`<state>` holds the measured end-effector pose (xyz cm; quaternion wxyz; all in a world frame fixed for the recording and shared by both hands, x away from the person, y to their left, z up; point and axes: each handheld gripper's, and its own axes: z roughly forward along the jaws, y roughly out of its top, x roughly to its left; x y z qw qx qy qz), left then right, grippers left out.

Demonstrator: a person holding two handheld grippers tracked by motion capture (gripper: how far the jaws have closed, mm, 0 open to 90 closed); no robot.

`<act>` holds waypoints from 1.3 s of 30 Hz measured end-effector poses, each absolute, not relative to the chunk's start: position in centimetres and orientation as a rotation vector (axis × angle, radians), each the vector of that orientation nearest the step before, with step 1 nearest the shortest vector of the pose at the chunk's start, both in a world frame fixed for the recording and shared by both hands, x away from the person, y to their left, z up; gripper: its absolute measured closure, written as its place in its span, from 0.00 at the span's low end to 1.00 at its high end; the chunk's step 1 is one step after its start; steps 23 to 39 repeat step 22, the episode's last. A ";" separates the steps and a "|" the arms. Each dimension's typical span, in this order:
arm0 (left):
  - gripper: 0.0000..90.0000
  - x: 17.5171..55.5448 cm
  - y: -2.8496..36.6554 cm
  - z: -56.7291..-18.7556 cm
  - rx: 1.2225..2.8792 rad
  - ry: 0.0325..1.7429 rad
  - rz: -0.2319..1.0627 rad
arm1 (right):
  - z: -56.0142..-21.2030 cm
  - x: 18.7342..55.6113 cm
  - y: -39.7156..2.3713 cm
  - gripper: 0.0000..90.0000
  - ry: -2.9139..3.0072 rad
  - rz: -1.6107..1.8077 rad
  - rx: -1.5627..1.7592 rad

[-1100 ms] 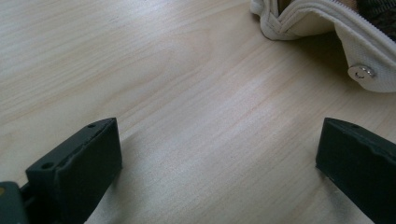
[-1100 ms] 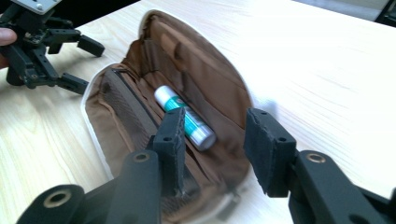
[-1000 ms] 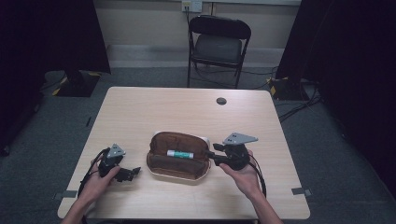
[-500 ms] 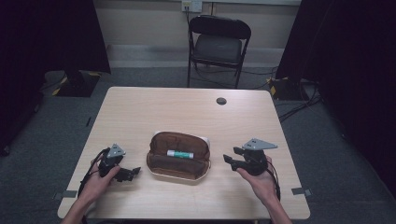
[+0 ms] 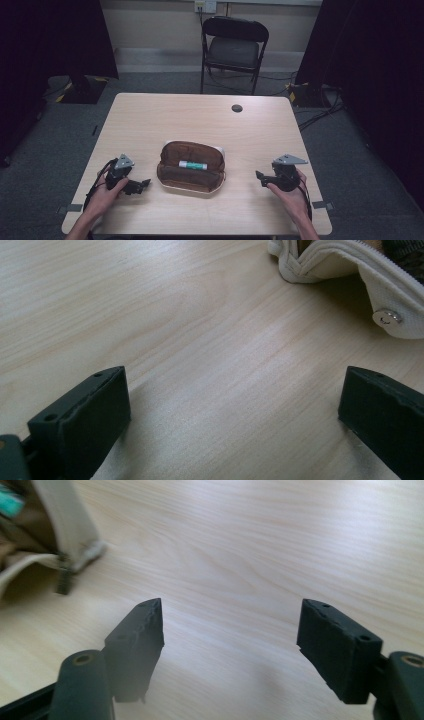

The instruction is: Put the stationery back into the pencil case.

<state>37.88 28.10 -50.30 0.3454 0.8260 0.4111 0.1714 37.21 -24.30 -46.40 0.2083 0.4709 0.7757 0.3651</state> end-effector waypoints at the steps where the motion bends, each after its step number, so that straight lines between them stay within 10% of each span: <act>1: 0.00 37.9 28.1 -50.3 2.144 1.067 0.445 | -46.7 37.4 -24.6 0.28 2.153 1.006 1.320; 39: 0.00 37.9 28.1 -50.3 2.144 1.067 0.444 | -50.0 38.4 -27.0 0.17 2.016 0.877 1.474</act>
